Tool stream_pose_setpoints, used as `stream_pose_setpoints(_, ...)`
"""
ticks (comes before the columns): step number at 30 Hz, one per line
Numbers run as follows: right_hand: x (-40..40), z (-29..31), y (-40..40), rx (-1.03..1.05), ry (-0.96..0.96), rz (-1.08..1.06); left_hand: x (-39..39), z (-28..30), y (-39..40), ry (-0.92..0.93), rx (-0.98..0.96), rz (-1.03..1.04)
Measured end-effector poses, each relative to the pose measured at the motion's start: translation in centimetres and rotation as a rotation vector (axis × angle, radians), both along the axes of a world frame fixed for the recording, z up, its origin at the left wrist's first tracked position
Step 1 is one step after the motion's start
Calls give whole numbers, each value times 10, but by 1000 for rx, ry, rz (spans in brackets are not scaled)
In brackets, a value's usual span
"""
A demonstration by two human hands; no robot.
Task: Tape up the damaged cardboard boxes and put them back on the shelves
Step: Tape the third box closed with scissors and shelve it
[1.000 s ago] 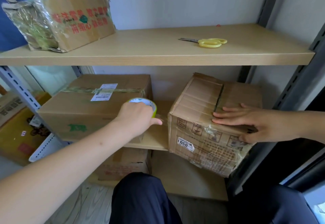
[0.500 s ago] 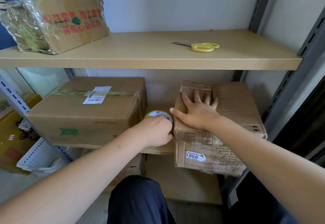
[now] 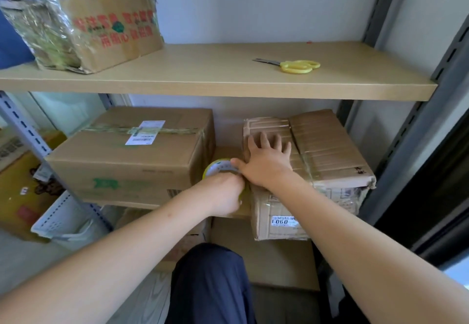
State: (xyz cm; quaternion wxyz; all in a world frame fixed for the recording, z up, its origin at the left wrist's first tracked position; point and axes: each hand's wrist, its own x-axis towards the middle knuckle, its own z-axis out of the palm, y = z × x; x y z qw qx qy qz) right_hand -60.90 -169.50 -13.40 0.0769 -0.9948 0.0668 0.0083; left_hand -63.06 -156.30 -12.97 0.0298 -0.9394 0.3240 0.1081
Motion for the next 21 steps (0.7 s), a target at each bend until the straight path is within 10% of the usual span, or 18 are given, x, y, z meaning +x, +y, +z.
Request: stream_pose_setpoints(21,-4,20,-51,163,66,106,38,3,-1,377,-73,43)
